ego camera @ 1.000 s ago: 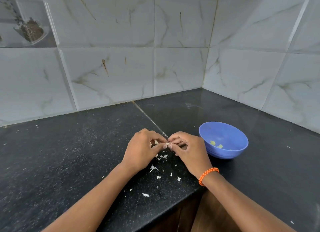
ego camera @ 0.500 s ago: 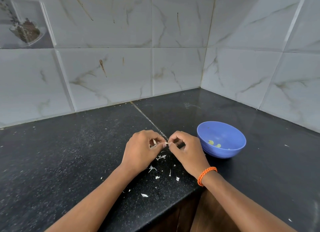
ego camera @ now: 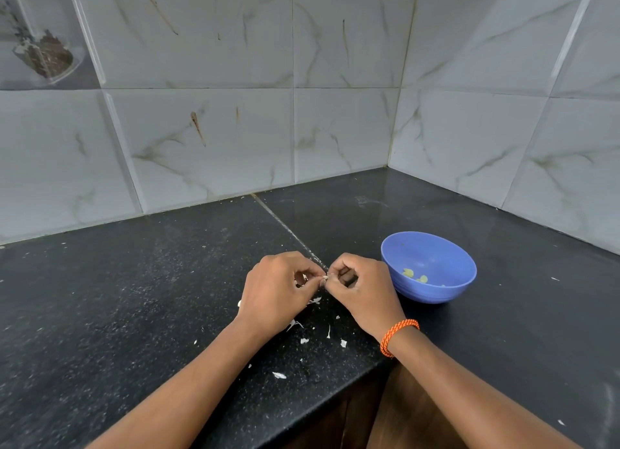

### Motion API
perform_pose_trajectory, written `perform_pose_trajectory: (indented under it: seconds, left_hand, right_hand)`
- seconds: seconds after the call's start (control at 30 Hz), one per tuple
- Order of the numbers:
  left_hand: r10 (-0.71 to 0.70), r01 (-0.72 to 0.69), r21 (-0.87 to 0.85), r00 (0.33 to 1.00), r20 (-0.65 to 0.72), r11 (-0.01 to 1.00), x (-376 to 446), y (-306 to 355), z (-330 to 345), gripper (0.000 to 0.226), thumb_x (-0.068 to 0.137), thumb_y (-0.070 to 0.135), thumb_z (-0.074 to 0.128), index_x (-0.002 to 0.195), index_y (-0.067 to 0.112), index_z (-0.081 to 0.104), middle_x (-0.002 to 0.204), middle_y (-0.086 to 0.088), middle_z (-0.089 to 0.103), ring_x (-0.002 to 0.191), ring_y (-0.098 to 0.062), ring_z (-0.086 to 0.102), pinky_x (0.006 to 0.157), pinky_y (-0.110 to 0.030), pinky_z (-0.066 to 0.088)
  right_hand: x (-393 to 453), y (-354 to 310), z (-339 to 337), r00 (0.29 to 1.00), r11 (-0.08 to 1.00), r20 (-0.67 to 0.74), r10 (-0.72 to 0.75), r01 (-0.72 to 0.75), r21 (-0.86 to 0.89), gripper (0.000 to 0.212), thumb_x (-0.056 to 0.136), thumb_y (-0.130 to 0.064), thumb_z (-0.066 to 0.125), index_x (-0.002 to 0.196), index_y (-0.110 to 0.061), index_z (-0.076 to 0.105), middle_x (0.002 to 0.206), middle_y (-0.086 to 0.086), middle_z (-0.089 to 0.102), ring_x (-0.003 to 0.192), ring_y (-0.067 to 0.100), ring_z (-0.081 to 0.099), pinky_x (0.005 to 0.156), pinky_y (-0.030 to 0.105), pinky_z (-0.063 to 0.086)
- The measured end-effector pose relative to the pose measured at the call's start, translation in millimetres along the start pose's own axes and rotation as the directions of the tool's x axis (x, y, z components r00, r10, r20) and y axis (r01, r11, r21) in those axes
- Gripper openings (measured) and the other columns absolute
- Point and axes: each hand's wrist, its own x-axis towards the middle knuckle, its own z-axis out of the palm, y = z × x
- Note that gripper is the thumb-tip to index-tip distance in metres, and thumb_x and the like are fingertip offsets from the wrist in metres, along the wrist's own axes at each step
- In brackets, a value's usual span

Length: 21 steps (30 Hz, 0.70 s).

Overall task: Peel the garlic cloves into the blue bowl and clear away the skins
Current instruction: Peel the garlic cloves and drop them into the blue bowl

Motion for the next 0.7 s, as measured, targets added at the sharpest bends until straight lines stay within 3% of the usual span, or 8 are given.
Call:
perform_pose_trajectory:
  seconds: [0.2, 0.4, 0.53, 0.63, 0.7]
  left_hand:
    - [0.037, -0.037, -0.045, 0.999, -0.001, 0.998, 0, -1, -1, 0.011, 0.090, 0.028, 0.085, 0.090, 0.039, 0.083, 0.087, 0.025, 0.075, 0.080, -0.001, 0.069, 0.074, -0.037, 0.059]
    - [0.018, -0.016, -0.182, 1.000, 0.007, 0.983, 0, 4, 1, 0.006, 0.091, 0.030, 0.077, 0.088, 0.035, 0.079, 0.090, 0.019, 0.075, 0.086, -0.009, 0.072, 0.077, -0.040, 0.059]
    - [-0.074, 0.083, -0.356, 0.997, 0.038, 0.931, 2, 6, 0, 0.009, 0.089, 0.022, 0.078, 0.084, 0.028, 0.082, 0.084, 0.009, 0.079, 0.076, -0.014, 0.073, 0.075, -0.042, 0.060]
    - [-0.138, 0.161, -0.458, 0.987, 0.083, 0.874, 4, 6, -2, 0.011, 0.091, 0.021, 0.078, 0.081, 0.023, 0.083, 0.076, -0.004, 0.078, 0.070, -0.036, 0.069, 0.062, -0.040, 0.053]
    - [-0.158, 0.192, -0.499, 0.981, 0.111, 0.845, 4, 5, -2, 0.015, 0.095, 0.016, 0.079, 0.081, 0.020, 0.083, 0.077, -0.006, 0.078, 0.065, -0.030, 0.068, 0.059, -0.031, 0.048]
  right_hand:
    - [1, -3, 4, 0.998, 0.995, -0.017, 0.062, -0.060, 0.077, 0.017, 0.081, -0.011, 0.082, 0.069, -0.016, 0.071, 0.064, -0.002, 0.069, 0.059, 0.012, 0.064, 0.055, 0.030, 0.055]
    - [3, -10, 4, 0.969, 0.866, 0.053, 0.242, -0.241, 0.438, 0.015, 0.087, 0.003, 0.073, 0.072, 0.003, 0.071, 0.052, 0.008, 0.057, 0.046, 0.012, 0.044, 0.045, 0.020, 0.034]
    - [1, -12, 5, 0.981, 0.871, 0.035, 0.193, -0.188, 0.454, 0.018, 0.089, 0.002, 0.074, 0.073, 0.006, 0.069, 0.054, 0.013, 0.057, 0.044, 0.013, 0.044, 0.045, 0.024, 0.034]
    - [1, -12, 4, 0.990, 0.883, 0.022, 0.143, -0.138, 0.449, 0.020, 0.091, -0.002, 0.076, 0.072, 0.003, 0.069, 0.055, 0.018, 0.059, 0.043, 0.014, 0.045, 0.045, 0.026, 0.036]
    - [2, -11, 3, 0.990, 0.888, 0.036, 0.137, -0.139, 0.438, 0.018, 0.092, -0.006, 0.074, 0.075, -0.001, 0.071, 0.059, 0.015, 0.063, 0.046, 0.012, 0.049, 0.046, 0.027, 0.037]
